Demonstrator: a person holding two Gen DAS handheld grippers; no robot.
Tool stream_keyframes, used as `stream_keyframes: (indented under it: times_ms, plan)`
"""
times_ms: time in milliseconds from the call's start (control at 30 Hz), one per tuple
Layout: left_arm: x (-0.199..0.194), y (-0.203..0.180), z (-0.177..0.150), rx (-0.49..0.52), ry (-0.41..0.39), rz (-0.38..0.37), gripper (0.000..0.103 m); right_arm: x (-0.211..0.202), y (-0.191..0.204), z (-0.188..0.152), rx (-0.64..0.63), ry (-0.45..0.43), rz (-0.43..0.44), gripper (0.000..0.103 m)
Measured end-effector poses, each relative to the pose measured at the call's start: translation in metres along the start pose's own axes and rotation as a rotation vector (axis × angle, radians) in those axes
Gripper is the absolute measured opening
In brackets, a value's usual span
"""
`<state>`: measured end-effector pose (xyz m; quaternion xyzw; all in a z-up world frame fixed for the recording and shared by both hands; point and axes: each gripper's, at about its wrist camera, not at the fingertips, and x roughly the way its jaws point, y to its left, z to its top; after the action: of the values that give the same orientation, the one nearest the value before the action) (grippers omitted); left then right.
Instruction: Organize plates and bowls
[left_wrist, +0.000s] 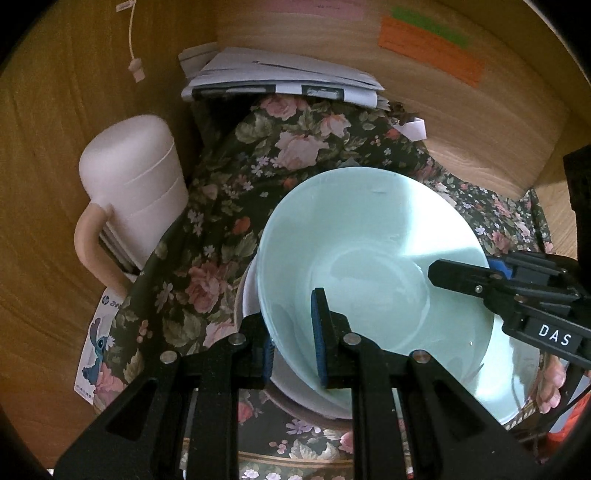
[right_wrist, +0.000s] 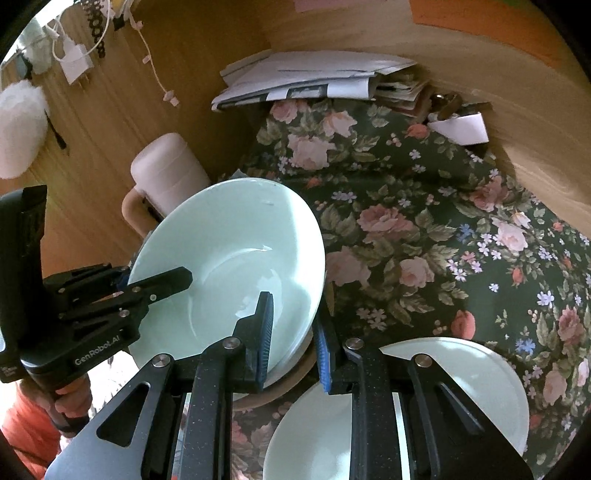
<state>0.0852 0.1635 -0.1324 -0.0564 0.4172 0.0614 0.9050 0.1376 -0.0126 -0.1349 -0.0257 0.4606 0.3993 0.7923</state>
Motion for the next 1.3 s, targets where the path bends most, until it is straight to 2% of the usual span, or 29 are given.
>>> stream_keyframes:
  times_ms: [267,733,1000,1100,1200,1300]
  plan:
    - [0.003,0.002,-0.005,0.006,0.006,0.006,0.018,0.005,-0.001,-0.001,-0.008,0.032,-0.010,0.022]
    - [0.008,0.003,-0.001,0.004,0.005,0.013,0.018,0.001,-0.004,-0.002,0.006,0.025,-0.005,0.022]
    - [0.007,-0.010,0.004,0.059,0.012,0.033,0.037,-0.002,-0.005,-0.003,0.013,0.007,-0.006,0.024]
    - [0.005,-0.010,0.007,0.080,0.017,0.031,0.038,-0.008,-0.006,-0.001,0.008,-0.006,-0.012,0.029]
    - [0.004,-0.005,0.010,0.054,0.030,0.010,0.038,-0.011,-0.009,0.001,0.005,-0.018,-0.021,0.036]
    - [0.002,-0.001,0.013,0.039,0.036,-0.007,0.038,-0.012,-0.011,0.003,0.007,-0.017,-0.021,0.038]
